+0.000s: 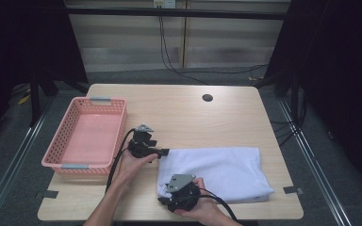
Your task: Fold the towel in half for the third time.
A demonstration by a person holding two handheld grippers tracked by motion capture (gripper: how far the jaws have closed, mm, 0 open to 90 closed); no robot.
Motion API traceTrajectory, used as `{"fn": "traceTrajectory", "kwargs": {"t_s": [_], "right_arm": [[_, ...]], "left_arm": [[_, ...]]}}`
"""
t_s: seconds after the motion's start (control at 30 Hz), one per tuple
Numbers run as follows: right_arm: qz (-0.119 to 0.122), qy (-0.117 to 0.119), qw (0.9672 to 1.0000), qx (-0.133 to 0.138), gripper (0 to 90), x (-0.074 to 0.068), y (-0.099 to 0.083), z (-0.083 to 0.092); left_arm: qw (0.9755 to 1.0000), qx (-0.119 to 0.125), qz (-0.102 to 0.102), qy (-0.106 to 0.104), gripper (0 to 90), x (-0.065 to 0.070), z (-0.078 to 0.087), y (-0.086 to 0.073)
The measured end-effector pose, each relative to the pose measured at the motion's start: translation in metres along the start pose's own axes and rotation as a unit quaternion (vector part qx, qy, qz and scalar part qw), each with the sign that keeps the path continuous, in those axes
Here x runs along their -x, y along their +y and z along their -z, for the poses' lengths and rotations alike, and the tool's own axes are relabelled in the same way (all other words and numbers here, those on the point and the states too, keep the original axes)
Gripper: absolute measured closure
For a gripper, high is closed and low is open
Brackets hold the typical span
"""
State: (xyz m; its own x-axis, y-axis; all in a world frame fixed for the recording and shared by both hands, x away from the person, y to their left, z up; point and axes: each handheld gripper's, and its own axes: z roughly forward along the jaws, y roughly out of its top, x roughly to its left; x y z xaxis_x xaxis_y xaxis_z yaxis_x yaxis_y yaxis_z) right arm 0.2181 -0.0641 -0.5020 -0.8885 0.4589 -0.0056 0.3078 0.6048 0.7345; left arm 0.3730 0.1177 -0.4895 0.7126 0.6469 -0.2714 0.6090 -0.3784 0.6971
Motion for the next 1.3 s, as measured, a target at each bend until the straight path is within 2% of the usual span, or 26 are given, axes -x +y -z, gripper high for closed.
{"fn": "traceTrajectory", "kwargs": {"t_s": [0.03, 0.1, 0.17, 0.27, 0.33, 0.47, 0.5, 0.53, 0.57, 0.63, 0.7, 0.8, 0.83, 0.9, 0.97, 1.07, 1.1, 1.17, 1.23, 1.3], "right_arm": [[0.005, -0.004, 1.0000, 0.000, 58.0, 0.001, 0.000, 0.000], [-0.006, -0.001, 1.0000, -0.002, 63.4, 0.003, 0.001, 0.001], [-0.041, 0.006, 0.9992, 0.001, 68.6, 0.009, 0.000, 0.002], [-0.058, 0.017, 0.9982, 0.006, 72.5, 0.014, -0.001, 0.003], [-0.060, 0.018, 0.9980, 0.008, 74.4, 0.015, -0.001, 0.004], [-0.067, 0.029, 0.9973, 0.007, 75.6, 0.018, -0.001, 0.005], [-0.066, 0.030, 0.9973, 0.008, 75.6, 0.019, -0.001, 0.006], [-0.067, 0.031, 0.9973, 0.008, 75.6, 0.019, -0.001, 0.006], [-0.065, 0.032, 0.9974, 0.007, 75.6, 0.019, 0.000, 0.006], [-0.066, 0.034, 0.9972, 0.007, 75.7, 0.019, 0.000, 0.006], [-0.063, 0.034, 0.9974, 0.007, 75.7, 0.020, 0.000, 0.007], [-0.066, 0.036, 0.9972, 0.006, 75.7, 0.020, 0.000, 0.007], [-0.067, 0.037, 0.9971, 0.006, 75.7, 0.020, 0.000, 0.007], [-0.068, 0.038, 0.9969, 0.006, 75.7, 0.021, -0.001, 0.007], [-0.068, 0.039, 0.9969, 0.005, 75.7, 0.021, 0.000, 0.007], [-0.070, 0.041, 0.9967, 0.008, 75.8, 0.021, 0.000, 0.008], [-0.073, 0.043, 0.9963, 0.013, 76.2, 0.022, 0.001, 0.010], [-0.076, 0.044, 0.9959, 0.021, 76.4, 0.025, 0.004, 0.014], [-0.090, 0.047, 0.9941, 0.037, 76.5, 0.030, 0.008, 0.022], [-0.097, 0.044, 0.9930, 0.051, 76.5, 0.033, 0.012, 0.030]], "left_arm": [[1.0000, 0.004, 0.006, 0.002, 26.7, -0.001, 0.001, -0.001], [1.0000, 0.003, 0.009, 0.002, 26.3, -0.004, 0.002, -0.001], [0.9999, 0.003, 0.009, 0.003, 26.2, -0.006, 0.001, -0.002], [1.0000, 0.003, 0.009, 0.000, 26.0, -0.007, -0.003, -0.001], [0.9999, 0.003, 0.008, -0.011, 27.3, -0.008, -0.005, -0.001], [0.9994, 0.007, 0.008, -0.034, 39.9, -0.008, -0.006, -0.001], [0.9993, 0.006, 0.007, -0.035, 40.7, -0.007, -0.007, -0.001], [0.9990, -0.002, 0.002, -0.045, 41.9, -0.007, -0.009, -0.002], [0.9986, -0.007, 0.003, -0.053, 42.7, -0.006, -0.011, -0.003], [0.9986, -0.018, 0.001, -0.051, 42.0, -0.004, -0.013, -0.003], [0.9977, -0.025, 0.007, -0.062, 41.8, -0.002, -0.013, -0.004], [0.9963, -0.037, -0.005, -0.077, 39.1, 0.003, -0.011, -0.006], [0.9957, -0.041, -0.009, -0.082, 40.4, 0.005, -0.010, -0.007], [0.9960, -0.044, -0.024, -0.074, 45.8, 0.009, -0.008, -0.010], [0.9954, -0.048, -0.029, -0.078, 61.6, 0.010, -0.008, -0.011], [0.9950, -0.043, -0.021, -0.087, 74.7, 0.010, -0.010, -0.011], [0.9954, -0.038, -0.009, -0.088, 77.3, 0.010, -0.010, -0.011], [0.9958, -0.024, 0.004, -0.088, 78.6, 0.009, -0.009, -0.009], [0.9950, -0.003, 0.028, -0.096, 79.3, 0.008, -0.006, -0.005], [0.9935, 0.018, 0.040, -0.105, 79.4, 0.007, 0.000, 0.002]]}}
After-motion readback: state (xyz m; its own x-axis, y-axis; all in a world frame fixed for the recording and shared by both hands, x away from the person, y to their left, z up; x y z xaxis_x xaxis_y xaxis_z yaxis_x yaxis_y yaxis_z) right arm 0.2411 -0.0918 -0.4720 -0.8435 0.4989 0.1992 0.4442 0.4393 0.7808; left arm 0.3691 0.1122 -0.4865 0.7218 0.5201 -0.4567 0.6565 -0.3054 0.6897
